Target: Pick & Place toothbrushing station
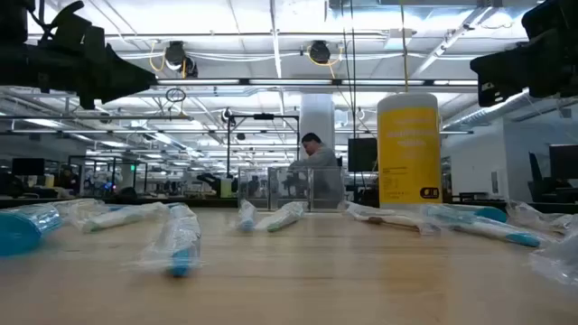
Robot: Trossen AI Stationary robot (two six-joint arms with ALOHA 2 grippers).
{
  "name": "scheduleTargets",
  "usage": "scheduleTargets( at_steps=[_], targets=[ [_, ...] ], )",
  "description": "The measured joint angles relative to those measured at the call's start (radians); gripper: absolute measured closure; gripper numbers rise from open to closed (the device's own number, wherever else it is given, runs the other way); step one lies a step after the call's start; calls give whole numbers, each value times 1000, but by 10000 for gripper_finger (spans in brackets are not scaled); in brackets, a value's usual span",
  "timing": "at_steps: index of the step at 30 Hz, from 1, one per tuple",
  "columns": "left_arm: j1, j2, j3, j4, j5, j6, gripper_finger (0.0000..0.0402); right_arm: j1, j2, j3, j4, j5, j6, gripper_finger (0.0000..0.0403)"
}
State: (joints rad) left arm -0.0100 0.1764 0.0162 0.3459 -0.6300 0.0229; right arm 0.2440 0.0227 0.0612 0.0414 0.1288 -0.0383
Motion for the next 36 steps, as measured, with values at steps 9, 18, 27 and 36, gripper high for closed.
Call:
scheduleTargets(
  at_steps=[9,18,27,36],
  targets=[
    [0,0,0,0,0,-2,218,0,0,0,0,0,-11,399],
    [0,0,0,-1,0,-6,218,0,0,0,0,0,-80,399],
    [-1,0,0,-4,1,-63,218,0,0,0,43,0,6,399],
    [-1,0,0,26,-83,196,218,-2,1,0,131,89,-56,399]
  ],
)
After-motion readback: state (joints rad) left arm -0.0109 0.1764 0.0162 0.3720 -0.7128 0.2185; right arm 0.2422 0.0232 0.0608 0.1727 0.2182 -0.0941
